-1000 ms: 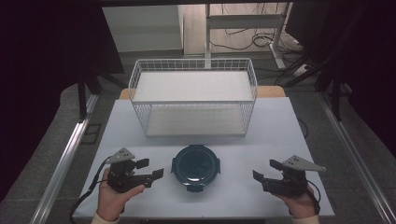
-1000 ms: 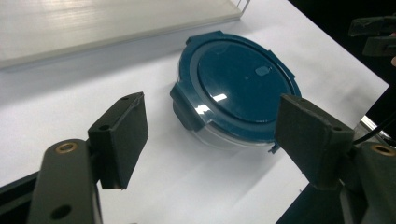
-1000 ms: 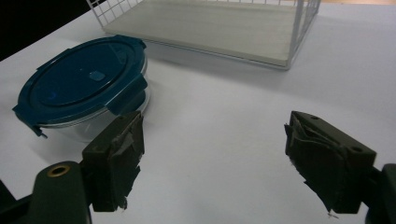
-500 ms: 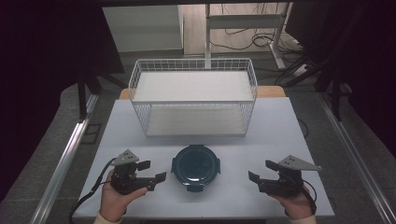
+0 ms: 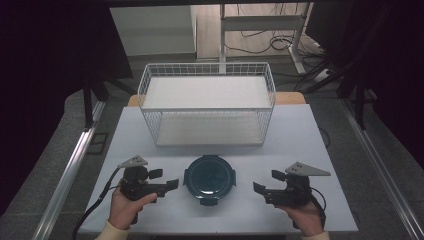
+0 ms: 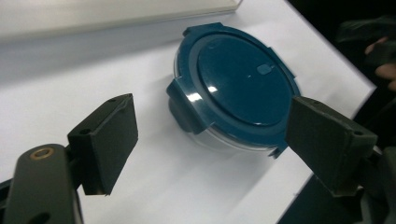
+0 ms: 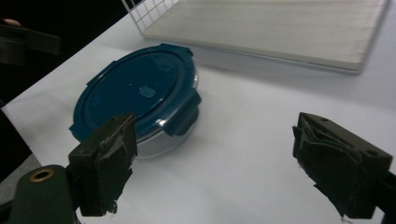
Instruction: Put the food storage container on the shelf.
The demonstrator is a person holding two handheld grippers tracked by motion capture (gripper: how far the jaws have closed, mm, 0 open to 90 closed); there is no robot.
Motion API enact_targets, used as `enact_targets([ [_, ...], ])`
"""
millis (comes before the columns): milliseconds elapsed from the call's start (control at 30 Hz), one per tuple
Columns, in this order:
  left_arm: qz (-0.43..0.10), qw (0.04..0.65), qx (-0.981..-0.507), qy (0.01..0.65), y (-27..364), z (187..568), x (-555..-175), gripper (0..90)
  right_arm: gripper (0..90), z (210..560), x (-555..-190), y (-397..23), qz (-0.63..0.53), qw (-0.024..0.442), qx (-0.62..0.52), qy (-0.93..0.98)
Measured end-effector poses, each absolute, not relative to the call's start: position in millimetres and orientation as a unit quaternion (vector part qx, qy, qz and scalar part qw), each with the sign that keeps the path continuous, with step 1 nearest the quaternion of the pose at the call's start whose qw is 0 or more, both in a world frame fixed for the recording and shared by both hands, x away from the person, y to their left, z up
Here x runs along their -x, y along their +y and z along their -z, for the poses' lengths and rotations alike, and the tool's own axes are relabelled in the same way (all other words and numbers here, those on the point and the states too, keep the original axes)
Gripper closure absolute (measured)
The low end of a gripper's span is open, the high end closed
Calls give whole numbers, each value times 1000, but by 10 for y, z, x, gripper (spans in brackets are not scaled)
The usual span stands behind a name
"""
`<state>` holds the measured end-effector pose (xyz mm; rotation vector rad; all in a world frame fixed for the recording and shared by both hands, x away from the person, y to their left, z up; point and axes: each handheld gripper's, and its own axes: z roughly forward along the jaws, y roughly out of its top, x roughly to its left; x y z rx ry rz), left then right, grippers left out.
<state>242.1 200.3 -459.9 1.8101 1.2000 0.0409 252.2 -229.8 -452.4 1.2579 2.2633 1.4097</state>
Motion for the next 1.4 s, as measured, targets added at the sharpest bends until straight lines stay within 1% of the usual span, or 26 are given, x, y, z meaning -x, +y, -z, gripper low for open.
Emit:
enact_targets([
  [67, -27, 453, -740, 497, 2027, 4630, -2474, 167, 126, 4527, -2578, -2197, -475, 83, -424, 767],
  [133, -25, 451, -739, 500, 2034, 4647, -2522, 167, 125, 4527, -2596, -2172, -475, 79, -423, 768],
  [267, 13, 464, -725, 508, 2006, 4711, -2684, 166, 116, 4544, -2760, -1951, -478, 49, -432, 763],
  [300, 13, 464, -725, 508, 2006, 4711, -2684, 166, 116, 4544, -2760, -1951, -478, 49, -432, 763],
  [367, 39, 469, -720, 510, 1980, 4784, -2790, 162, 108, 4587, -2883, -1770, -470, 37, -435, 767],
  [400, 39, 469, -720, 510, 1980, 4784, -2790, 162, 108, 4587, -2883, -1770, -470, 37, -435, 767],
  [433, 48, 468, -718, 512, 1958, 4834, -2839, 160, 103, 4638, -2951, -1677, -465, 29, -441, 767],
  [500, 58, 470, -718, 510, 1942, 4872, -2869, 159, 101, 4659, -2971, -1651, -463, 28, -444, 767],
  [567, 73, 469, -719, 507, 1912, 4929, -2906, 152, 94, 4759, -3026, -1586, -451, 15, -458, 766],
  [700, 94, 468, -719, 506, 1873, 4996, -2938, 151, 94, 4828, -3044, -1598, -447, 1, -468, 762],
  [767, 107, 468, -718, 504, 1846, 5024, -2942, 149, 93, 4884, -3048, -1614, -449, -17, -478, 755],
  [833, 123, 467, -718, 502, 1799, 5064, -2930, 148, 92, 4912, -3045, -1605, -449, -25, -481, 753],
  [867, 123, 467, -718, 502, 1799, 5064, -2930, 148, 92, 4912, -3045, -1605, -449, -25, -481, 753],
  [1133, 164, 468, -709, 502, 1721, 5173, -2940, 150, 87, 5038, -3031, -1471, -440, -60, -486, 753],
  [1167, 167, 468, -707, 503, 1716, 5186, -2945, 151, 87, 5072, -3033, -1454, -438, -70, -489, 751],
  [1400, 198, 474, -695, 503, 1671, 5259, -2965, 176, 101, 5125, -3042, -1409, -439, -97, -499, 740],
])
